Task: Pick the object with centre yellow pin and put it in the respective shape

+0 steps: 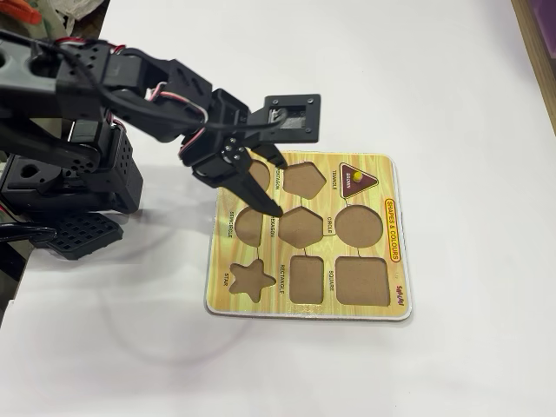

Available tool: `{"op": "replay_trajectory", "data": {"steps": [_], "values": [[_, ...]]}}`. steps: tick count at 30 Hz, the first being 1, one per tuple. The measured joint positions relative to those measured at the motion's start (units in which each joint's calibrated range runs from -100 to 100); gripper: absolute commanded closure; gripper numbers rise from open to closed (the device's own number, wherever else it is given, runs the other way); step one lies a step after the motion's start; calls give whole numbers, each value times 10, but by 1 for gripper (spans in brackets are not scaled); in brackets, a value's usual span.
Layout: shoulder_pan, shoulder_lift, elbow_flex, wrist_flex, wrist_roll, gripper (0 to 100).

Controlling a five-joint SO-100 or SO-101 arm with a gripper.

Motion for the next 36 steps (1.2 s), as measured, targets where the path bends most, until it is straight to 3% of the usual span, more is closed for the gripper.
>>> {"op": "replay_trajectory", "data": {"steps": [15,24,36], "values": [[44,-263,205,5,7,75],[48,-305,205,175,3,75],[47,-316,205,266,4,75]]}}
